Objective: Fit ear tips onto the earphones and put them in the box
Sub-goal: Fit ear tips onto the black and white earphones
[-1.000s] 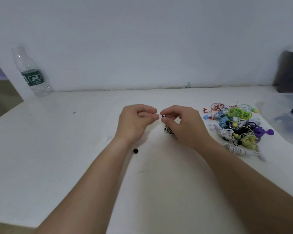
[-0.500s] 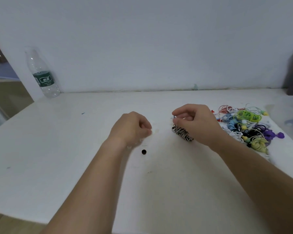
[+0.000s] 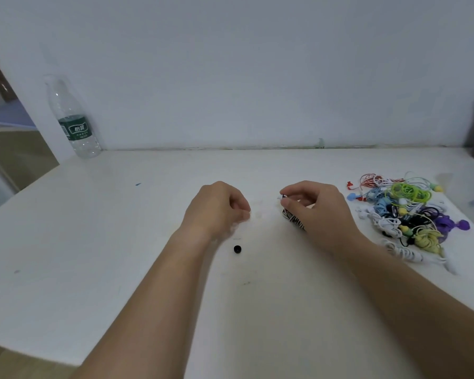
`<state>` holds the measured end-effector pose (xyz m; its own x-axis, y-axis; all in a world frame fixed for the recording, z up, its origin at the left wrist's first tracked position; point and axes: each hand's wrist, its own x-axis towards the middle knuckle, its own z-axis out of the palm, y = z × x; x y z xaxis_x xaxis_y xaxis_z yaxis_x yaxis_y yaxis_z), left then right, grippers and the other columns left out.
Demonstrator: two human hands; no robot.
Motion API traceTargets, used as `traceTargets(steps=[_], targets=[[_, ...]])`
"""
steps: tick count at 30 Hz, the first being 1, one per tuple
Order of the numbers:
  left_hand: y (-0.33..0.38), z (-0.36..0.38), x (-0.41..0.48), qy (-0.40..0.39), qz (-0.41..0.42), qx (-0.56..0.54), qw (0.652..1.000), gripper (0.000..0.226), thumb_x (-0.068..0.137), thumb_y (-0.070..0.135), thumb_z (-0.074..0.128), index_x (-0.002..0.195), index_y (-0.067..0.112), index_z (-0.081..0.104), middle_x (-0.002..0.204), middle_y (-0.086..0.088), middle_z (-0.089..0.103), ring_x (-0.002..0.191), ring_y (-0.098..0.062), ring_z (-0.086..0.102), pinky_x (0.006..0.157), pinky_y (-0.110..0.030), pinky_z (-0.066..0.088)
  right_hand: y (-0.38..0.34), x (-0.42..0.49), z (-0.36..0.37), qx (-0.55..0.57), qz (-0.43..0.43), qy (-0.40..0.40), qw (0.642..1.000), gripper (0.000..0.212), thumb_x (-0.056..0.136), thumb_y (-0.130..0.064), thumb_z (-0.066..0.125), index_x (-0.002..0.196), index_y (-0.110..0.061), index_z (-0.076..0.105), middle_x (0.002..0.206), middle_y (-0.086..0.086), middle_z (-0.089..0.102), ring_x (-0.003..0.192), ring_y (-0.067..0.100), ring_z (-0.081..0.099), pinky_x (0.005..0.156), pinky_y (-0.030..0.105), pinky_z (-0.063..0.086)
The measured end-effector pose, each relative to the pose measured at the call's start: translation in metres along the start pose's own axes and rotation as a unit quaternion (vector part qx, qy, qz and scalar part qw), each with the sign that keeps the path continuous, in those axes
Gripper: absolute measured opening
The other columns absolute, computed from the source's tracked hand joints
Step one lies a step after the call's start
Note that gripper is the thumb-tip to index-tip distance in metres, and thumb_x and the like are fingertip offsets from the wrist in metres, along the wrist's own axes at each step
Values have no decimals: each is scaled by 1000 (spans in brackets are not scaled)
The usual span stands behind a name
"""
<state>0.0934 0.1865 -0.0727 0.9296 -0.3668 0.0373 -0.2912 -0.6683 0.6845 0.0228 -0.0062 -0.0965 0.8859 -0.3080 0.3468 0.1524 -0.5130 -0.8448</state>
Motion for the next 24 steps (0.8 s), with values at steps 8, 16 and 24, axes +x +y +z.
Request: traceTargets(steps=[8,16,24], targets=[[1,0,1,68,23,-91,993,18,88,12,71,80,28,77,74,5,72,61,-16,67,51,-28,51,3,-1,-2,21,-17,-2,1000,15,90,-17,71,93,-31,75,84,-15,75,74,5,64,62,7,42],[9,4,0,23,18,-339,940,14,84,2,75,95,10,75,85,-9,75,81,-14,72,78,-21,56,7,0,-4,68,-11,3,998,22,88,-15,73,93,-37,72,81,-11,73,75,3,65,69,15,46],[17,14,0,-63,-52,-496,865,23,82,-11,69,103,-1,71,93,-13,76,91,-19,75,79,-19,58,5,1,-7,99,-17,4,995,19,86,-8,74,88,-27,74,82,-10,75,77,9,68,71,16,51]])
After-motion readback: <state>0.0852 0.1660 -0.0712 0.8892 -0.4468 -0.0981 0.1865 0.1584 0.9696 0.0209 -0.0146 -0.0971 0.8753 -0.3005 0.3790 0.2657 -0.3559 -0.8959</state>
